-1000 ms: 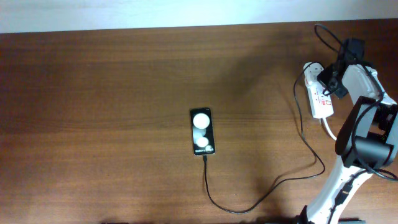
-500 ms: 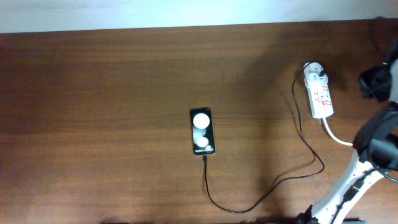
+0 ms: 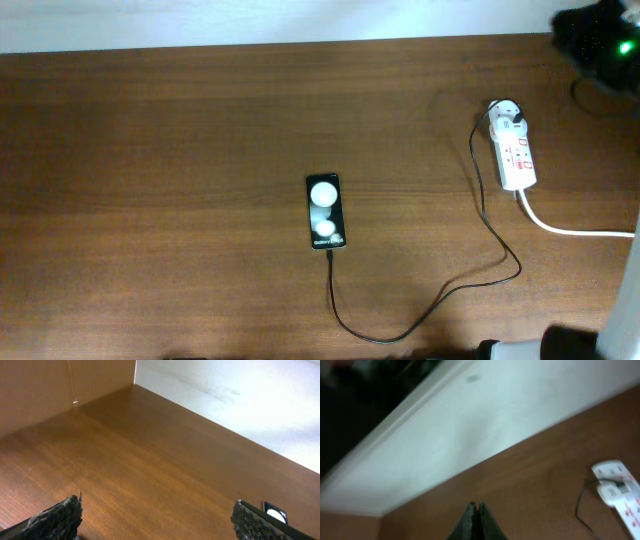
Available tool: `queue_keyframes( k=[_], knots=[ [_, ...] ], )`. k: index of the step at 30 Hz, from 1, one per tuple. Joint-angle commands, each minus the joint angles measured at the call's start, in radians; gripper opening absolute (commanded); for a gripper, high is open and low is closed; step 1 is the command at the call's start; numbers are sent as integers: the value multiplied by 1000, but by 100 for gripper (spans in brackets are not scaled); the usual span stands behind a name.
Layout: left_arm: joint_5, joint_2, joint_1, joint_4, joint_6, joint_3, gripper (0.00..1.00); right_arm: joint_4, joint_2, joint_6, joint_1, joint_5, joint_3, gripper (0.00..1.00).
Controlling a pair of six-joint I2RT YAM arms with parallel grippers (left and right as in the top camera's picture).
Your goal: Plug charger to phone and switch on socket
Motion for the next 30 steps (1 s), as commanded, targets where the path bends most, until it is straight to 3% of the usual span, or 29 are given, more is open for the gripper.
queue_keyframes(
  k=[1, 3, 4, 5, 6, 10, 15, 19, 22, 30],
  knots=[
    [-14, 2, 4, 1, -2, 3, 99, -114, -86, -208, 132, 86, 6, 4],
    [-14, 2, 4, 1, -2, 3, 99, -171, -75, -177, 150, 264, 6, 4],
    [-14, 2, 4, 1, -2, 3, 99, -238, -49, -12, 140, 483, 6, 4],
    [-14, 2, 4, 1, -2, 3, 99, -309, -18, 54, 132, 563, 6, 4],
    [-14, 2, 4, 1, -2, 3, 99, -391, 47, 70, 126, 569, 6, 4],
    [-14, 2, 4, 1, -2, 3, 99, -429, 312, 71, 105, 531, 6, 4],
    [-14, 2, 4, 1, -2, 3, 99, -400, 587, 196, -134, 434, 6, 4],
    [-14, 2, 4, 1, -2, 3, 99, -285, 636, 102, -187, 414, 2, 4],
    [-14, 2, 4, 1, -2, 3, 99, -231, 718, 21, -181, 287, 2, 4],
    [-14, 2, 4, 1, -2, 3, 99, -166, 816, 20, -194, 286, -3, 4]
  ],
)
